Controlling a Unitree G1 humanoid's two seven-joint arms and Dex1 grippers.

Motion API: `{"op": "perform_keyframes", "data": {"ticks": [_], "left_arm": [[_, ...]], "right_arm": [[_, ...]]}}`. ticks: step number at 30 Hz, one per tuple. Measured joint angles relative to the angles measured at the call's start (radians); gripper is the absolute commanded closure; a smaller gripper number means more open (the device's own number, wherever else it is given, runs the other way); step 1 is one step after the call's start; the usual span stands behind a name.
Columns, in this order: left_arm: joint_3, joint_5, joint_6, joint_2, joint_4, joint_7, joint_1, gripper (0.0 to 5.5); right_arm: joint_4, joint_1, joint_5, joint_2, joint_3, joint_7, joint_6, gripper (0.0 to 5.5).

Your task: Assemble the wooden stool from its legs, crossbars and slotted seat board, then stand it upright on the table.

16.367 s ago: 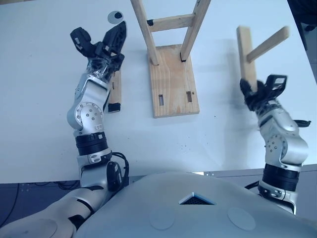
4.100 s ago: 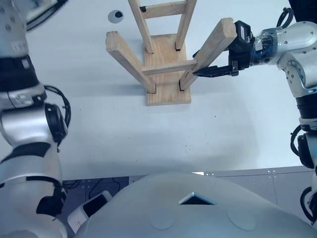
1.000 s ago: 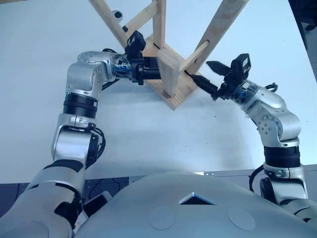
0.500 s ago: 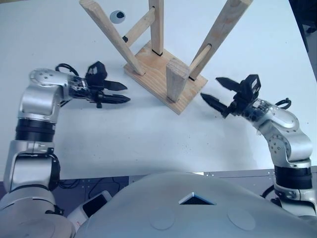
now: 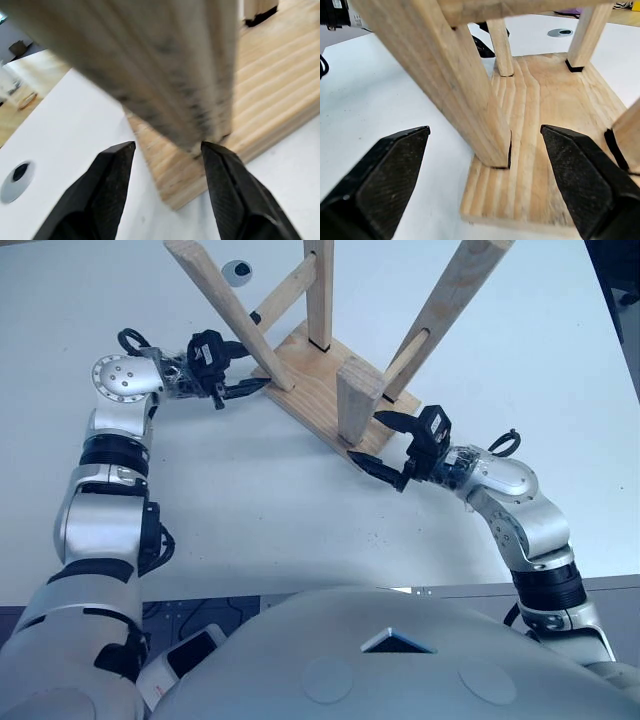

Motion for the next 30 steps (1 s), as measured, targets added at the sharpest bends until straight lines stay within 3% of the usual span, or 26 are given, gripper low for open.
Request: {"op": "perform_keyframes", "data": {"ticks": [10,20,26,30], "left_arm": [[-0.004,-0.121,0.094,-0.039,-0.300,-0.172,0.202,3.09],[-0.055,-0.214,0.402,0.084,-0.774,-0.287,0.510,3.09],[-0.014,-0.176,0.471,0.074,-0.552,-0.174,0.319,3.09],[-0.002,-0.167,0.423,0.044,-0.462,-0.157,0.255,3.09]], "right_arm": [[0.096,-0.008,0.009,-0.062,-0.082,0.102,-0.017,1.41],[0.200,-0.023,0.043,-0.122,-0.179,0.212,-0.033,1.41],[0.185,-0.032,0.042,-0.129,-0.168,0.276,-0.033,1.41],[0.189,-0.044,0.044,-0.126,-0.169,0.287,-0.028,2.01]]}}
